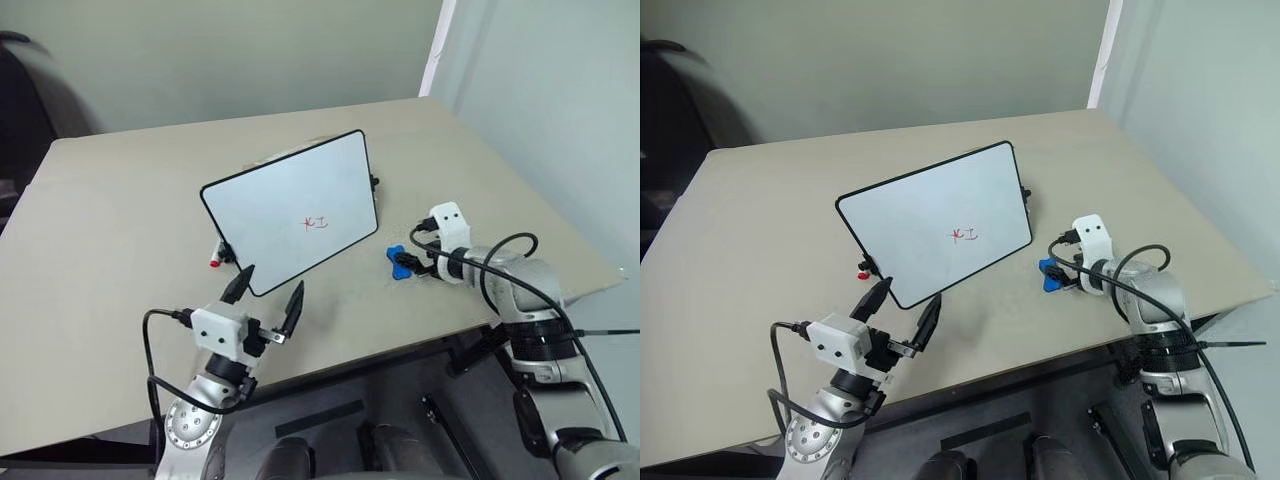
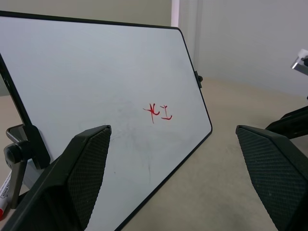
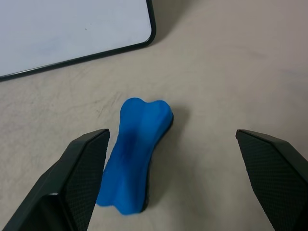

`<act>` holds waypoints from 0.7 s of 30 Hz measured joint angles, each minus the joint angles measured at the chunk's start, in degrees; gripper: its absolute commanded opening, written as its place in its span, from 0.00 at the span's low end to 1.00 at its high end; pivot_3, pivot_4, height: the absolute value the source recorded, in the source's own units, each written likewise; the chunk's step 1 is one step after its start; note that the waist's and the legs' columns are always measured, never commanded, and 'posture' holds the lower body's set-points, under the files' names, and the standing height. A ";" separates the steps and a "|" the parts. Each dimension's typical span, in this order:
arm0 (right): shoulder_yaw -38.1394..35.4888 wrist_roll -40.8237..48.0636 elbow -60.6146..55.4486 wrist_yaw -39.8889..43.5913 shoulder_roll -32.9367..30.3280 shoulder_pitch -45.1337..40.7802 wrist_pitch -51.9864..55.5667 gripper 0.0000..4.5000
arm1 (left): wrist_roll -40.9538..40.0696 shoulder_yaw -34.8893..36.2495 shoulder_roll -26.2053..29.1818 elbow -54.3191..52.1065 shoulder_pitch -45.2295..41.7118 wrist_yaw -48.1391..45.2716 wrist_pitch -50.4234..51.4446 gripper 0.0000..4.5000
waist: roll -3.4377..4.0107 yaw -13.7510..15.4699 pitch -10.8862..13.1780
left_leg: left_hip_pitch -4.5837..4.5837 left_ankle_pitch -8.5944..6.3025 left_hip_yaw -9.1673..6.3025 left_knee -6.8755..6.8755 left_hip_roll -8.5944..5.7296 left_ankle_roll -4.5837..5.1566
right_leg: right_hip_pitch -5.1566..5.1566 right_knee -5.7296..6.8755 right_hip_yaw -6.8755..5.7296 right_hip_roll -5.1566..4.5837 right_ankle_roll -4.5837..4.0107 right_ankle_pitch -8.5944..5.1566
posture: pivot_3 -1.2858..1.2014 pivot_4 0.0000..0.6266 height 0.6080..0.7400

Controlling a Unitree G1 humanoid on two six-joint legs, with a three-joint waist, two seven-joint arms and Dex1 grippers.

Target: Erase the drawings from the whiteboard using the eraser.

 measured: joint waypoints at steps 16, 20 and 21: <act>6.49 -1.16 1.42 0.71 2.00 -1.81 2.99 0.56 | -0.40 0.58 -0.09 0.46 -1.07 -0.04 -0.13 1.00 | 0.04 0.01 -0.03 | -0.01 -0.05 0.00 0.00 0.00 -0.05 | 0.01 0.00 0.00 -0.01 -0.07 0.04 | 0.52 0.24 0.99; 6.76 -1.78 1.22 0.43 1.86 -1.71 3.37 0.26 | -0.72 0.60 -0.09 0.46 -1.09 -0.04 -0.17 1.00 | 0.04 0.00 -0.03 | 0.00 -0.06 -0.01 0.00 0.00 -0.07 | 0.00 0.01 0.00 0.00 -0.08 0.04 | 0.52 0.24 0.99; 6.79 -1.94 0.88 0.42 1.83 -1.63 3.48 0.26 | -0.79 0.60 -0.09 0.46 -1.09 -0.04 -0.17 1.00 | 0.04 0.00 -0.03 | 0.00 -0.06 0.00 0.00 0.00 -0.07 | 0.00 0.01 0.00 0.00 -0.08 0.04 | 0.52 0.24 0.99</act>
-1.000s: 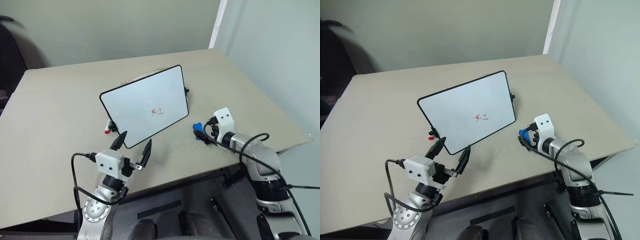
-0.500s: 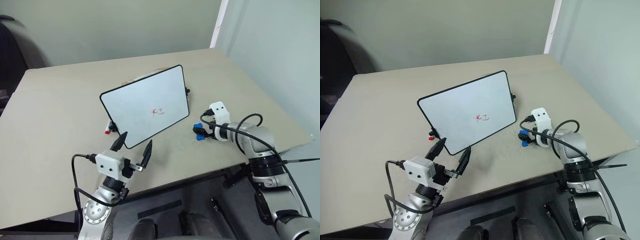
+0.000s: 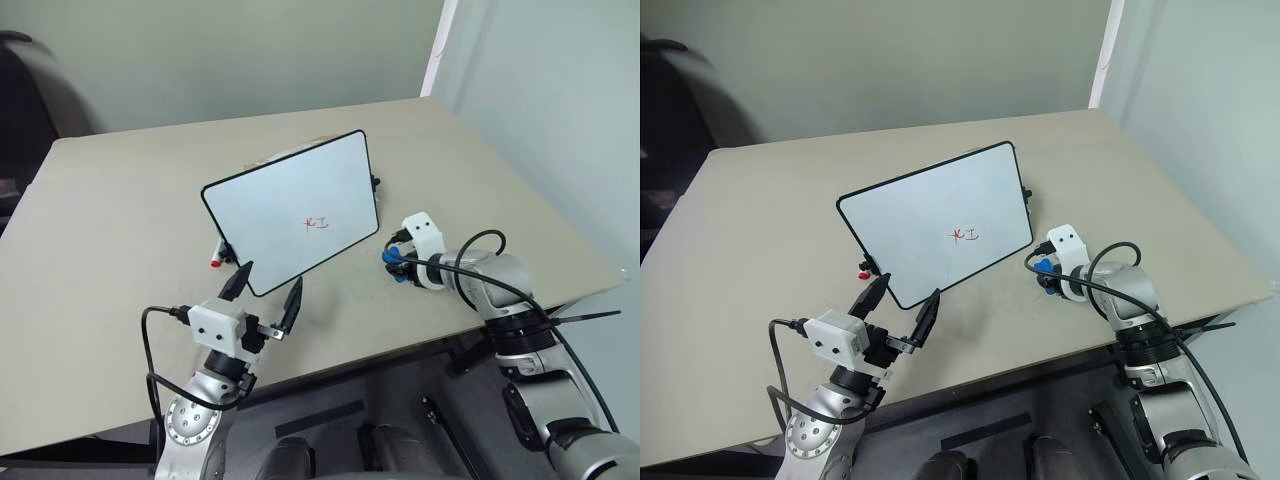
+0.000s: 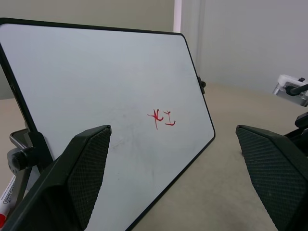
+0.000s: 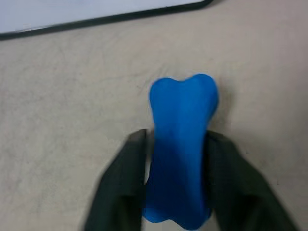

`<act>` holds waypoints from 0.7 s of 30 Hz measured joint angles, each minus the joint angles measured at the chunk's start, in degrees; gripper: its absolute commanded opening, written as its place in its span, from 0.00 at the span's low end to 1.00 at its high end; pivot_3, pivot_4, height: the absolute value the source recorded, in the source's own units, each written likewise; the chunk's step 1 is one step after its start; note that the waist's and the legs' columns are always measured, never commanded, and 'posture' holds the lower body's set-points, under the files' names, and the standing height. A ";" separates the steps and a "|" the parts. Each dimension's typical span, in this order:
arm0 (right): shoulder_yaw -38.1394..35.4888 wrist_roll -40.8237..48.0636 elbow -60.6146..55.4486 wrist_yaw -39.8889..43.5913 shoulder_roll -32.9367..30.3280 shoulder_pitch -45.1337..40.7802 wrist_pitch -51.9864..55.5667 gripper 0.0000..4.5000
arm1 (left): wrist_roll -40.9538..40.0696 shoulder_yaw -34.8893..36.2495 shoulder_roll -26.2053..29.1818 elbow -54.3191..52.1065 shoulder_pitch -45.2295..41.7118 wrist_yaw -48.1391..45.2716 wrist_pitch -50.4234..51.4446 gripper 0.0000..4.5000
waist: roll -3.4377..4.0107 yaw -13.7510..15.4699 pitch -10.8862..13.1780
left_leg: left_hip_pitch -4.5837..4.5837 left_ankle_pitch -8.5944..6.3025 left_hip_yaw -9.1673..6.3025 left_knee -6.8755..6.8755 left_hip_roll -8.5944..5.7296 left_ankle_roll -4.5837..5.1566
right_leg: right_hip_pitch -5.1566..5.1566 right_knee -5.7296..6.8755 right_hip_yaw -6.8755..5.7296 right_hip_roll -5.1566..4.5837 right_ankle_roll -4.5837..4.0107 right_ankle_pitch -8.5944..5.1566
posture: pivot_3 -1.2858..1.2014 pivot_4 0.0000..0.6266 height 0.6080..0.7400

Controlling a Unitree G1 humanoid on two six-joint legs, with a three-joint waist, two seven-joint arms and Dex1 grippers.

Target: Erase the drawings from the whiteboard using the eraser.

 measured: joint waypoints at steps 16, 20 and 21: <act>0.53 -0.58 -1.85 -0.09 -0.62 0.17 0.53 0.08 | -0.17 0.17 0.04 0.01 -0.05 -0.06 -0.10 1.00 | -0.01 0.00 -0.01 | -0.01 0.00 0.00 0.02 0.00 0.00 | -0.02 0.00 0.00 0.00 0.00 0.00 | 0.52 0.24 0.99; 0.51 -0.60 -5.38 -0.08 -0.36 0.04 -1.66 0.08 | -0.18 0.19 0.05 0.01 -0.05 -0.06 -0.10 1.00 | 0.03 -0.01 0.02 | -0.03 0.00 0.00 0.00 0.00 0.00 | -0.03 0.00 0.00 0.00 0.00 0.00 | 0.52 0.24 0.99; 0.52 -0.64 -5.90 -0.08 0.26 -0.56 -2.90 0.08 | -0.19 0.26 0.06 0.01 -0.03 -0.05 -0.10 1.00 | 0.05 -0.08 0.04 | -0.02 0.00 0.01 0.00 0.00 0.00 | -0.03 0.01 0.00 0.00 0.00 0.00 | 0.52 0.24 0.99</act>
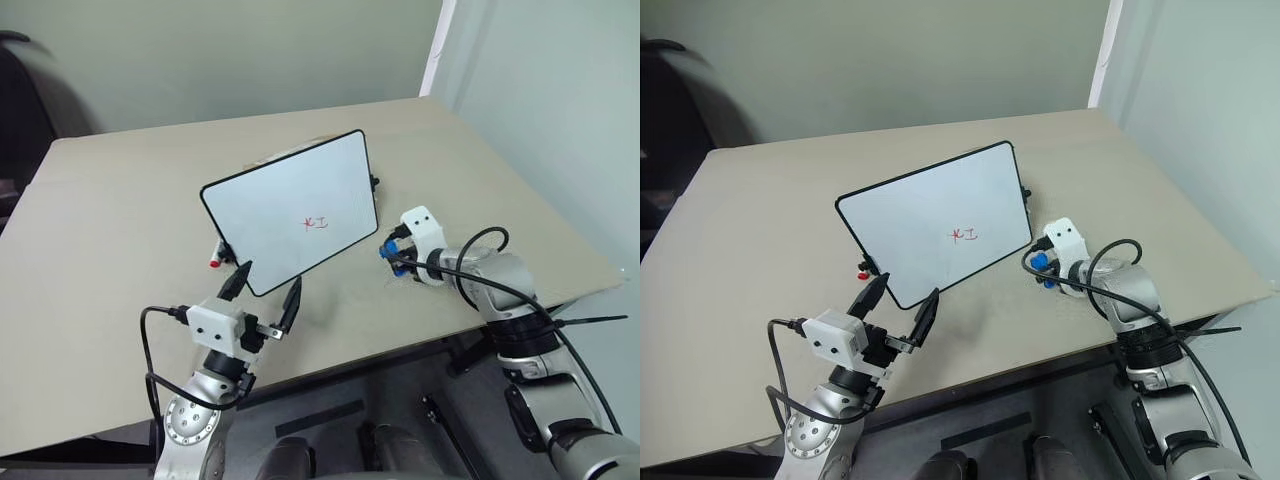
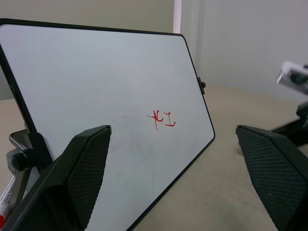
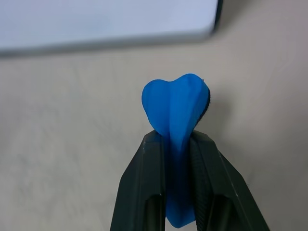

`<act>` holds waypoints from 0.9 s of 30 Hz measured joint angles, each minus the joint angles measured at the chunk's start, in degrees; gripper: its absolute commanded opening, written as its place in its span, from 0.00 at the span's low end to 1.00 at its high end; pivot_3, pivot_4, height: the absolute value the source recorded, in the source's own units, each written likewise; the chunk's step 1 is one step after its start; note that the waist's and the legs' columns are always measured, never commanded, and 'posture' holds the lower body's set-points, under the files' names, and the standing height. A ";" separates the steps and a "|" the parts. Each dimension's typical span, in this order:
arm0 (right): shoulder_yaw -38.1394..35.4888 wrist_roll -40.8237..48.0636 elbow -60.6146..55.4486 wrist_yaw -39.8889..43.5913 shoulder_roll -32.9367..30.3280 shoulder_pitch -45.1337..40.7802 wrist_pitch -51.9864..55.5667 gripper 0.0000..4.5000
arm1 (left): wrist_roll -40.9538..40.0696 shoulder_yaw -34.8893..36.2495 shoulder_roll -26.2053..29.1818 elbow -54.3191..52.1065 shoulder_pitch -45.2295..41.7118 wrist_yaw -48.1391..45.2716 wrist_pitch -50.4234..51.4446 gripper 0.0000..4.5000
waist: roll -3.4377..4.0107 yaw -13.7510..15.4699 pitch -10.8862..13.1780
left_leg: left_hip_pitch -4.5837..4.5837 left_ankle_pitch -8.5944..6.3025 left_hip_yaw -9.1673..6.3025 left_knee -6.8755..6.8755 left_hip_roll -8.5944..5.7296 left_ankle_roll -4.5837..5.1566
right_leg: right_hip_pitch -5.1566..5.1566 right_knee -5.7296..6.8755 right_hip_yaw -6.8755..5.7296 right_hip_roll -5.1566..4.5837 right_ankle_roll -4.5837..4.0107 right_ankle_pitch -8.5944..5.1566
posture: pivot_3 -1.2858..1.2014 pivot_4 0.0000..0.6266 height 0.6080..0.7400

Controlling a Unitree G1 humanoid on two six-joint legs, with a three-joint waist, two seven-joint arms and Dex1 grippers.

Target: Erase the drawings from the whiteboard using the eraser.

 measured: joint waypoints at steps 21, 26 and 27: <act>3.14 -1.38 12.85 0.94 13.14 -13.11 -13.26 0.08 | 0.05 -0.26 -0.35 -0.57 1.66 0.45 -0.17 1.00 | -0.15 0.04 -0.10 | -0.07 -0.13 -0.02 -0.07 0.00 -0.23 | -0.46 -0.02 -0.02 -0.03 -0.68 0.41 | 0.52 0.24 0.99; 5.09 -2.57 16.59 1.88 14.00 -13.03 -14.92 0.08 | 0.05 -0.25 -1.05 -1.11 2.38 1.34 -0.38 1.00 | -0.17 0.03 -0.11 | -0.03 -0.14 -0.01 -0.06 0.00 -0.24 | -0.45 -0.02 -0.02 -0.03 -0.41 0.25 | 0.52 0.24 0.99; 5.37 -2.88 17.38 2.05 14.13 -12.89 -15.37 0.08 | 0.05 -0.26 -1.10 -1.22 2.56 1.38 -0.46 1.00 | -0.16 0.00 -0.11 | -0.03 -0.15 -0.01 -0.06 0.00 -0.25 | -0.45 -0.02 -0.02 -0.03 -0.41 0.25 | 0.52 0.24 0.99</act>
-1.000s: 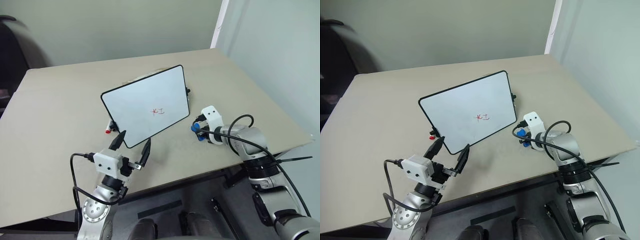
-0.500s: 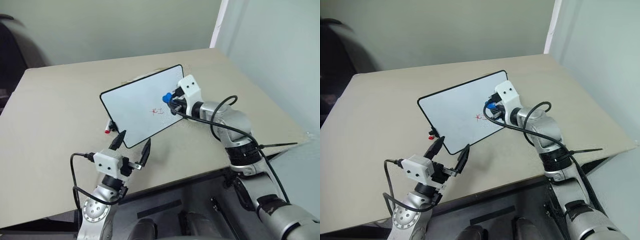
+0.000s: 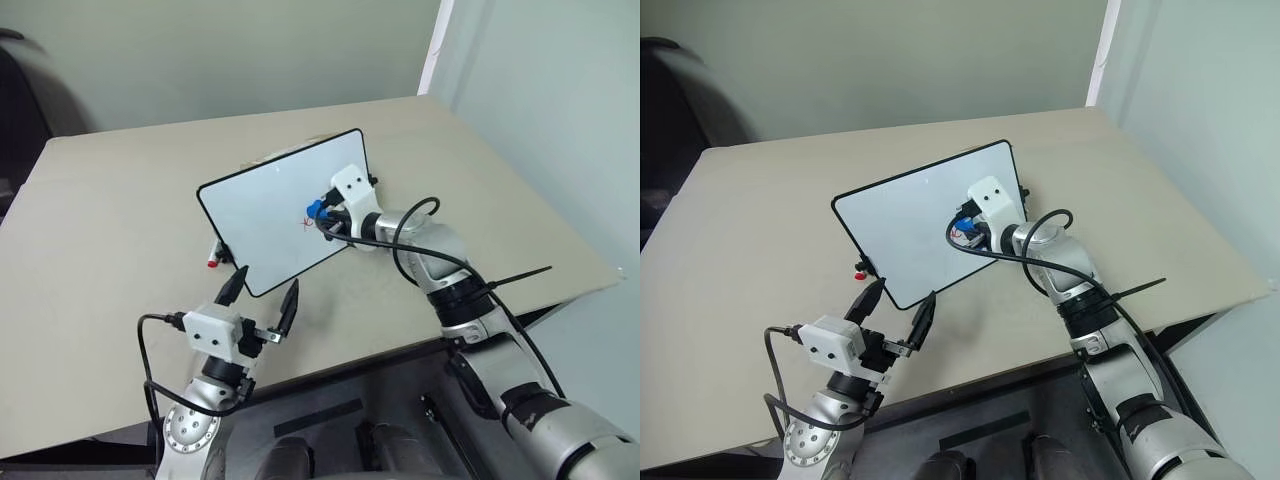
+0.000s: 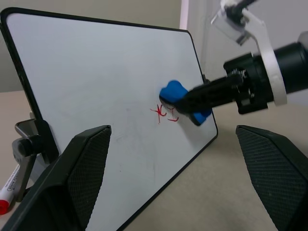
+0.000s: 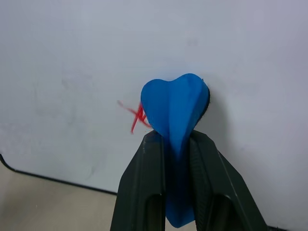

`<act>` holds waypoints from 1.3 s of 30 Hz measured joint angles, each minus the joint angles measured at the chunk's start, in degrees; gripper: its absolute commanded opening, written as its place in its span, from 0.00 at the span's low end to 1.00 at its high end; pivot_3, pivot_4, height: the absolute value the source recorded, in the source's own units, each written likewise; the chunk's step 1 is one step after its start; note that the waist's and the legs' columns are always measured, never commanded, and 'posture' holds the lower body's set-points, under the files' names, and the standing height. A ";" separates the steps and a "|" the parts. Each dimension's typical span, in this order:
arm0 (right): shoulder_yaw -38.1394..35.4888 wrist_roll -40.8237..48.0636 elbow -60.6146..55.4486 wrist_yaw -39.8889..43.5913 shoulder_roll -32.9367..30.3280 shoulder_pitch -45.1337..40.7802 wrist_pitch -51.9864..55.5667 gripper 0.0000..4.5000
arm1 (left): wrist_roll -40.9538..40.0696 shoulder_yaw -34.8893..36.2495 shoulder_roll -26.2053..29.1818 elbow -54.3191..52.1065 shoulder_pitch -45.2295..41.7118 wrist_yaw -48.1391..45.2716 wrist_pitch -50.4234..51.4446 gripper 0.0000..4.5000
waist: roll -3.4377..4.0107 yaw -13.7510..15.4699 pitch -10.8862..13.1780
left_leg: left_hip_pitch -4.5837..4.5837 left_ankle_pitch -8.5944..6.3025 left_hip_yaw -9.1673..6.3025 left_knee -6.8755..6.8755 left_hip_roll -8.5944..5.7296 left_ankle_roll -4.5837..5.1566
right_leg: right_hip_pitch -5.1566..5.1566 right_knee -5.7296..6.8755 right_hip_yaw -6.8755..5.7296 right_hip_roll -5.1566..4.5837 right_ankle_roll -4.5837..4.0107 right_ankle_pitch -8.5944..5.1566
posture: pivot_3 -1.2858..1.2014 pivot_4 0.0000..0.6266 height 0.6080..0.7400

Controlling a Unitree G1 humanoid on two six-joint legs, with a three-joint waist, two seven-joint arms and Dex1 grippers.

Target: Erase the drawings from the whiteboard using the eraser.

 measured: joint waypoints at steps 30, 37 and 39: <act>-2.89 -2.86 8.04 2.47 1.89 -3.96 -6.01 0.08 | -0.03 0.09 -0.23 -1.10 0.62 0.17 -0.81 1.00 | -0.04 -0.48 0.07 | 0.03 -0.16 0.06 0.02 0.01 -0.33 | -0.11 0.04 -0.04 0.01 -0.34 0.22 | 0.52 0.24 0.99; -1.61 -3.68 10.22 2.63 2.87 -1.03 -5.68 0.08 | -0.12 0.53 -0.23 -1.12 1.17 0.20 -0.81 1.00 | -0.04 -0.58 0.07 | 0.06 -0.18 0.06 0.02 0.01 -0.35 | -0.13 0.05 -0.05 0.02 -0.33 0.21 | 0.52 0.24 0.99; -1.17 -4.19 10.94 2.63 2.95 -0.41 -5.53 0.08 | -0.19 0.73 -0.23 -1.17 1.29 0.20 -0.81 1.00 | -0.04 -0.59 0.07 | 0.05 -0.21 0.06 0.03 0.01 -0.41 | -0.13 0.05 -0.05 0.02 -0.33 0.21 | 0.52 0.24 0.99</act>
